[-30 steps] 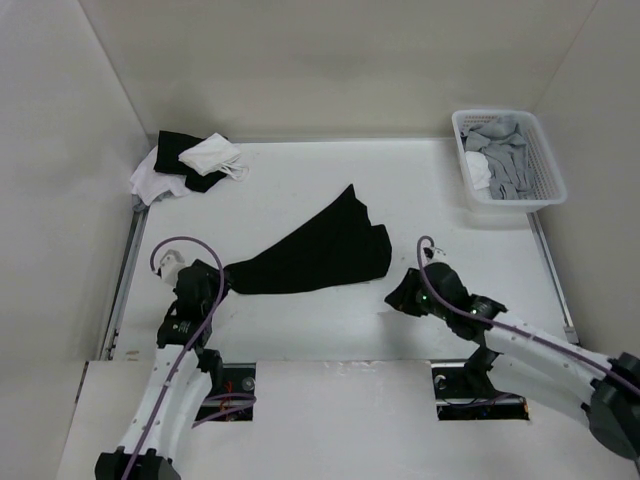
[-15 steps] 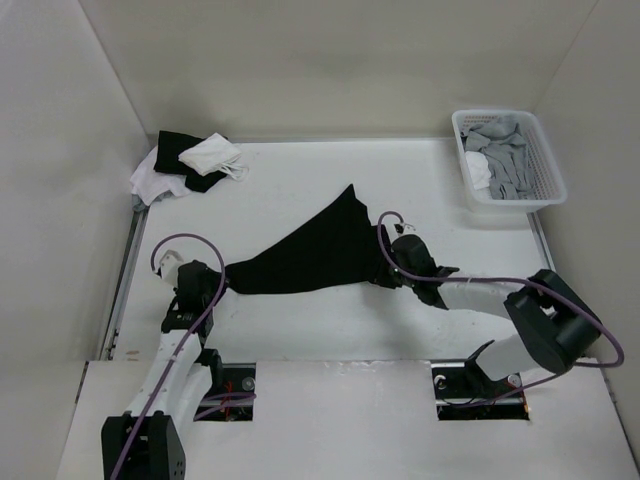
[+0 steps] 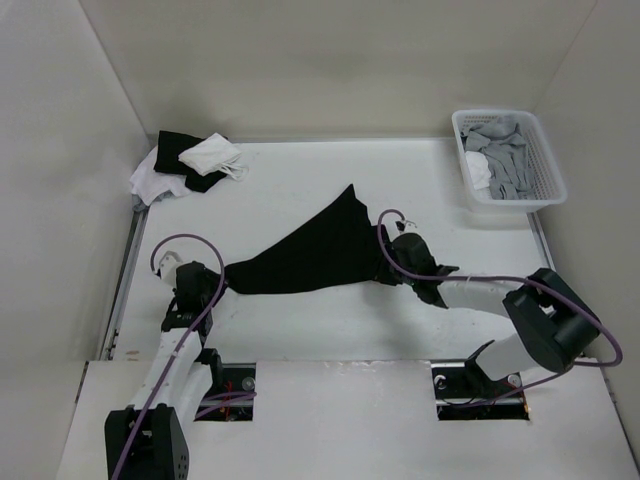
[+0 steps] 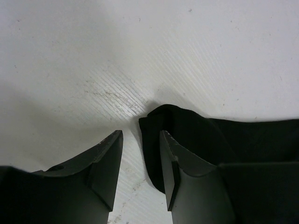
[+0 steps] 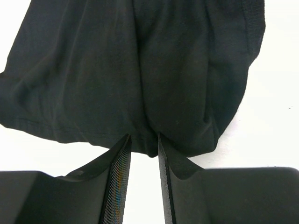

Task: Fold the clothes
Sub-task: Flatten the tank top out

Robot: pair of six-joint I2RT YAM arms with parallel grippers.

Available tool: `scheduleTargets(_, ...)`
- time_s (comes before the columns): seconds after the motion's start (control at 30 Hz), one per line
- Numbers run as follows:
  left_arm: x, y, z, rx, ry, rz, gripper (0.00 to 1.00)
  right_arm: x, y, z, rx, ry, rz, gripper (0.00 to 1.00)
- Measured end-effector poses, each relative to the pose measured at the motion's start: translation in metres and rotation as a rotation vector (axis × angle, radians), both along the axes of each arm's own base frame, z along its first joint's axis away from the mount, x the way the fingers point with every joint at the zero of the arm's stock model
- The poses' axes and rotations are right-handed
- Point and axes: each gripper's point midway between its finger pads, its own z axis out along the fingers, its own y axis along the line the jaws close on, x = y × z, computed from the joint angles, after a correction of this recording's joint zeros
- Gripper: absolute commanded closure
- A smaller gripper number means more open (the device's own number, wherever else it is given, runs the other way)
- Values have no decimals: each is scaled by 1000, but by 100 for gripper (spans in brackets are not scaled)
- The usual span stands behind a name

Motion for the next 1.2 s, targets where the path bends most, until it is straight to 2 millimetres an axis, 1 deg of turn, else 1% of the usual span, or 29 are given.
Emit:
scheduleTargets(0.17, 0, -1, -1, -1, 2, -9, 65, 4, 0, 0, -16, 6, -13, 65)
scheduleTargets(0.33, 0, -1, -1, -1, 2, -10, 65, 12, 5, 1, -24, 14, -14, 67)
scheduleTargets(0.57, -1, -2, -2, -6, 2, -14, 65, 9, 3, -5, -37, 44, -19, 63)
scheduleTargets(0.7, -1, -1, 0, -6, -8, -9, 65, 7, 2, -7, -44, 53, -19, 70)
scheduleTargets(0.8, 0, -1, 1, -7, -14, -7, 65, 6, 3, -14, -48, 73, -12, 71)
scheduleTargets(0.9, 0, -1, 1, -10, -16, -9, 65, 7, 6, -13, -43, 75, -5, 74)
scheduleTargets(0.97, 0, -2, 2, -13, -20, -12, 65, 7, 6, -13, -42, 76, -4, 83)
scheduleTargets(1.03, 1, -3, 4, -19, -30, -16, 65, 5, 5, -13, -43, 77, -5, 87)
scheduleTargets(1.07, 1, -4, 6, -23, -37, -18, 65, 4, 4, -12, -42, 76, -5, 89)
scheduleTargets(1.13, 2, -5, 9, -28, -50, -24, 66, 1, 2, -4, -32, 61, -4, 90)
scheduleTargets(1.2, 3, -7, 12, -32, -65, -32, 68, -3, 0, 14, -6, 26, -2, 90)
